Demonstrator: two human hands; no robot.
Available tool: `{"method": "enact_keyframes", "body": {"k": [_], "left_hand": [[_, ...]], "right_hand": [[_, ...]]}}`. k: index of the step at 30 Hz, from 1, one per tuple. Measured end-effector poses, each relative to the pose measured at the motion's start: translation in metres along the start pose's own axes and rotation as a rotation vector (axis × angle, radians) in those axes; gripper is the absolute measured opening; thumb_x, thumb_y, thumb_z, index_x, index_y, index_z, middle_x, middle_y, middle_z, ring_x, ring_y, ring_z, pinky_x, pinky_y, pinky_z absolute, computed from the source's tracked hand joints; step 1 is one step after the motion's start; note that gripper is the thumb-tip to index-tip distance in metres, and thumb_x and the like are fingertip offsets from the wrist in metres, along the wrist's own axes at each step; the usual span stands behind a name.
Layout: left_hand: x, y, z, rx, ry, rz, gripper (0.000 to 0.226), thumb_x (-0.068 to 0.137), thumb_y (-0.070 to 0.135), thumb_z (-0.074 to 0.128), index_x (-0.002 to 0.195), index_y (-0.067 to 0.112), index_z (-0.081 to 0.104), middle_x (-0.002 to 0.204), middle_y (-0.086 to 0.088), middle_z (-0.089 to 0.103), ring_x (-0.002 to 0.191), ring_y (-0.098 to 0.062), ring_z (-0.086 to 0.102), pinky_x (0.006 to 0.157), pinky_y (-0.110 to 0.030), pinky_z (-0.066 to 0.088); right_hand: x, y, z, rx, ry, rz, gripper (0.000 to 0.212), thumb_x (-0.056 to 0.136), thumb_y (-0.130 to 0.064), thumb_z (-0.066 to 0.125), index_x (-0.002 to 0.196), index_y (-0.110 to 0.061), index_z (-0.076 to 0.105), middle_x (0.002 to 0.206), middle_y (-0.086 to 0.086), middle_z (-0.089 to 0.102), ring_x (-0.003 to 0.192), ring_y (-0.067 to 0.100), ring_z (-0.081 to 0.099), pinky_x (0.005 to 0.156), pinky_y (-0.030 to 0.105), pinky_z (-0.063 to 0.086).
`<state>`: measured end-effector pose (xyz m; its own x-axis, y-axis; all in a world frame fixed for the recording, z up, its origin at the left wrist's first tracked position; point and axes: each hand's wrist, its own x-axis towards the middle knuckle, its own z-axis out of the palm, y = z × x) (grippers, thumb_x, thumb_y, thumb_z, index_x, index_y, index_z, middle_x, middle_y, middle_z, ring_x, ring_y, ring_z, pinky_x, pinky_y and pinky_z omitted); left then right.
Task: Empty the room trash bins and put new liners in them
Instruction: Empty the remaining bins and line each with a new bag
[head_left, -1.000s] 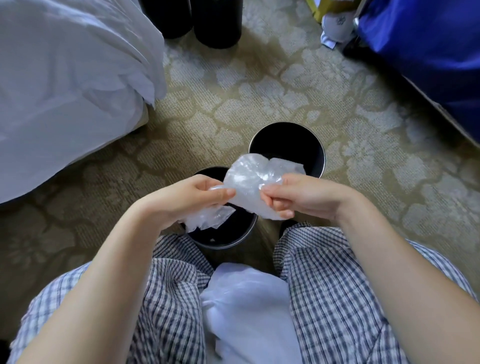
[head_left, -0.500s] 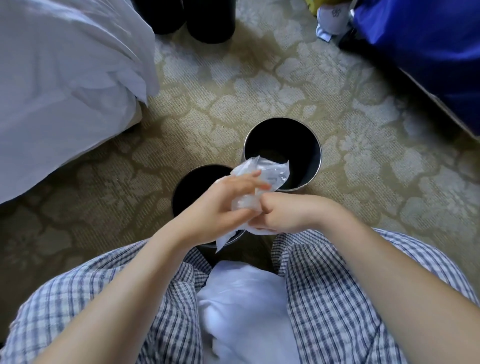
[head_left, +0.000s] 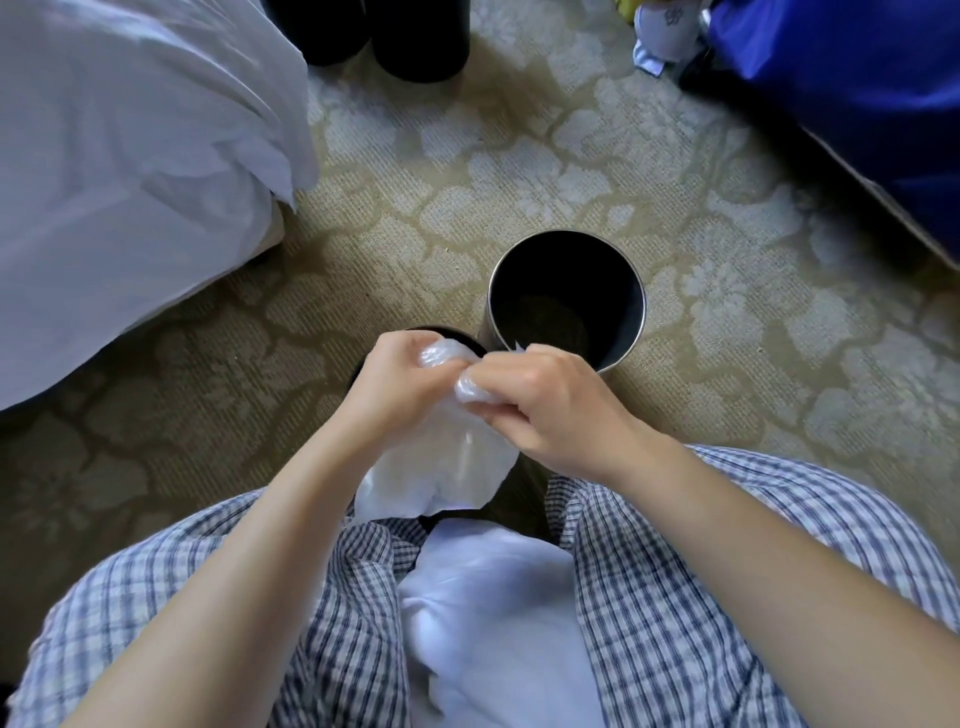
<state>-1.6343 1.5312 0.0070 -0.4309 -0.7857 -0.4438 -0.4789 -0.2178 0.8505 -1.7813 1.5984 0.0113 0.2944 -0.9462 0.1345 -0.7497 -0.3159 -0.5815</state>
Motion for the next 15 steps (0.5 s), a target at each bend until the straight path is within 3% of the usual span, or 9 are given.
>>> {"method": "enact_keyframes", "body": {"k": [2, 3, 5, 7, 10, 13, 15], "left_hand": [[-0.003, 0.002, -0.003, -0.203, -0.039, -0.023, 0.022, 0.083, 0.017, 0.065, 0.062, 0.02, 0.069, 0.061, 0.001, 0.057, 0.059, -0.008, 0.05, 0.053, -0.019, 0.041], [-0.004, 0.004, -0.005, -0.326, -0.11, -0.052, 0.018, 0.084, 0.026, 0.063, 0.073, 0.013, 0.069, 0.07, -0.008, 0.058, 0.066, -0.014, 0.053, 0.058, -0.023, 0.043], [-0.004, 0.005, -0.01, -0.58, -0.269, -0.165, 0.051, 0.084, 0.049, 0.056, 0.098, 0.001, 0.065, 0.09, -0.021, 0.061, 0.082, -0.025, 0.059, 0.071, -0.032, 0.05], [-0.002, 0.003, -0.013, -0.682, -0.359, -0.211, 0.069, 0.085, 0.062, 0.039, 0.106, 0.001, 0.063, 0.104, -0.021, 0.065, 0.095, -0.029, 0.062, 0.081, -0.035, 0.052], [0.002, 0.001, -0.013, -0.61, -0.39, -0.179, 0.074, 0.08, 0.065, 0.031, 0.099, 0.006, 0.071, 0.104, -0.019, 0.068, 0.094, -0.029, 0.065, 0.083, -0.038, 0.051], [0.004, -0.002, -0.008, -0.475, -0.334, -0.081, 0.043, 0.08, 0.046, 0.057, 0.098, 0.01, 0.071, 0.096, -0.011, 0.071, 0.091, -0.021, 0.065, 0.085, -0.036, 0.051], [0.002, -0.004, -0.005, -0.346, -0.318, 0.058, 0.031, 0.075, 0.033, 0.069, 0.098, 0.012, 0.071, 0.094, -0.005, 0.071, 0.091, -0.014, 0.064, 0.083, -0.026, 0.051]], "right_hand": [[0.002, 0.002, 0.001, 0.092, 0.063, 0.025, 0.008, 0.084, -0.014, 0.053, 0.08, -0.017, 0.06, 0.072, -0.013, 0.036, 0.061, 0.015, 0.034, 0.059, 0.027, 0.035], [0.003, 0.002, 0.0, 0.139, 0.083, 0.048, 0.008, 0.083, -0.013, 0.055, 0.08, -0.019, 0.058, 0.073, -0.013, 0.035, 0.063, 0.013, 0.035, 0.059, 0.033, 0.04], [0.003, 0.005, -0.001, 0.225, 0.074, 0.111, 0.005, 0.084, -0.014, 0.056, 0.08, -0.017, 0.056, 0.072, -0.011, 0.038, 0.065, 0.014, 0.041, 0.059, 0.043, 0.046], [0.003, 0.007, -0.005, 0.265, 0.055, 0.185, 0.013, 0.084, -0.019, 0.052, 0.076, -0.008, 0.054, 0.07, -0.005, 0.044, 0.067, 0.02, 0.048, 0.061, 0.049, 0.045], [0.003, 0.01, -0.008, 0.283, 0.07, 0.243, 0.016, 0.082, -0.02, 0.05, 0.069, -0.014, 0.042, 0.068, -0.006, 0.041, 0.065, 0.023, 0.046, 0.06, 0.049, 0.043], [0.003, 0.012, -0.007, 0.248, 0.015, 0.258, 0.018, 0.086, -0.02, 0.048, 0.076, -0.005, 0.048, 0.075, -0.001, 0.047, 0.069, 0.025, 0.05, 0.064, 0.05, 0.044], [0.002, 0.013, -0.005, 0.215, -0.038, 0.259, 0.02, 0.085, -0.02, 0.042, 0.087, -0.004, 0.054, 0.083, -0.001, 0.049, 0.077, 0.026, 0.053, 0.068, 0.051, 0.046]]}}
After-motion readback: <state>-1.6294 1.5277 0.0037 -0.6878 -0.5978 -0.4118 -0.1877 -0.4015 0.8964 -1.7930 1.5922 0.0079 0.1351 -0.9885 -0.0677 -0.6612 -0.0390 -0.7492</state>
